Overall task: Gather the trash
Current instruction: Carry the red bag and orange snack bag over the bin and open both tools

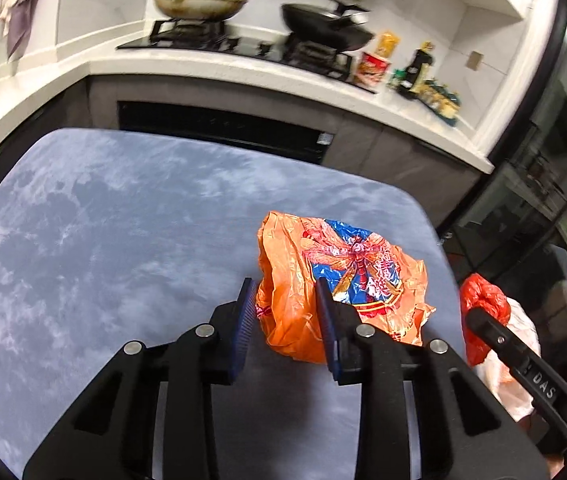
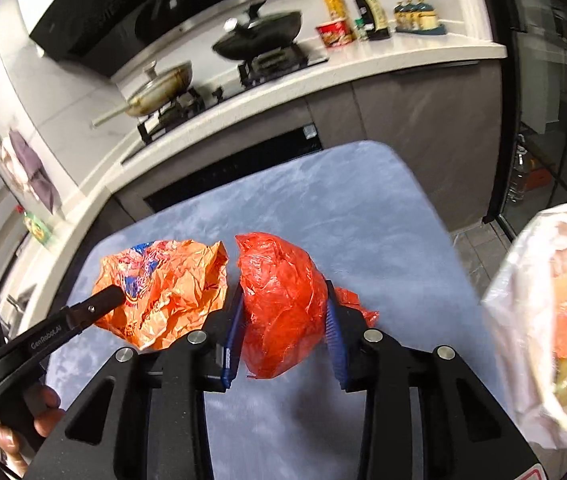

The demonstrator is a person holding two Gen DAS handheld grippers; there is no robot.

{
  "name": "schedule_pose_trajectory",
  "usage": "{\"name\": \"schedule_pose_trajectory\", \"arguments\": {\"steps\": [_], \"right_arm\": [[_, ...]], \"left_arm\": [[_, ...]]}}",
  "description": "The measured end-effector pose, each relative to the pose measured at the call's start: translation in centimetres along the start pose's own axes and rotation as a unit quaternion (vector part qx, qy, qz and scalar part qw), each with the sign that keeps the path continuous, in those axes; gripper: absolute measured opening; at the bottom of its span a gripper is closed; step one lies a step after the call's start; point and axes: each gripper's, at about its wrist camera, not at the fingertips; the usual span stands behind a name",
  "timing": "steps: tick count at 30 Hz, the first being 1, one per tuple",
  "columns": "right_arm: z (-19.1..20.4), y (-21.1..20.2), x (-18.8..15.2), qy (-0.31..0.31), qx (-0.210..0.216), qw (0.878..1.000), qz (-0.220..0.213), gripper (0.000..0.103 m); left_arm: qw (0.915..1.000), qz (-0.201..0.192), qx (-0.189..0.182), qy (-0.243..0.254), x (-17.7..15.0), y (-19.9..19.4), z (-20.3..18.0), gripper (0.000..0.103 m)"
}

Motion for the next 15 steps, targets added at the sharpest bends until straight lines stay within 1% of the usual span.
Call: {"name": "schedule_pose_trajectory", "arguments": {"steps": [2, 4, 8, 11, 15], "right_arm": [[-1.3, -1.9, 0.2, 0.008, -0.003, 1.000, -0.013, 0.035], [-2.7, -3.7, 0.3, 0.018, -0.009, 0.999, -0.026, 0.035], [-5.8, -7.0, 0.4, 0.029, -0.034, 0.998, -0.049, 0.035], [-9.0, -9.6, 0.3, 0.039, -0.065, 0.995, -0.068, 0.035], [-13.3, -12.1, -0.1, 0.071, -0.092, 0.990, -0.080, 0.036]], "left_arm": [[0.9998, -0.002, -0.017, 0.014, -0.4, -1.1, -2.0, 0.029], [0.9992, -0.004, -0.027, 0.028, -0.9, -1.9, -4.0, 0.029], [0.9965, -0.002, -0.060, 0.059, -2.1, -3.0, -8.4, 0.030], [0.9927, 0.007, -0.085, 0.085, -3.2, -3.0, -12.2, 0.030], [0.9869, 0.020, -0.112, 0.114, -4.7, -2.3, -17.2, 0.030]]}}
Point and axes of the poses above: each gripper's, at about its wrist camera, not at the fingertips, and y roughly the way its jaws point, z to its left, x to its top, and after that the axes turned 5 degrees about -x, right-handed
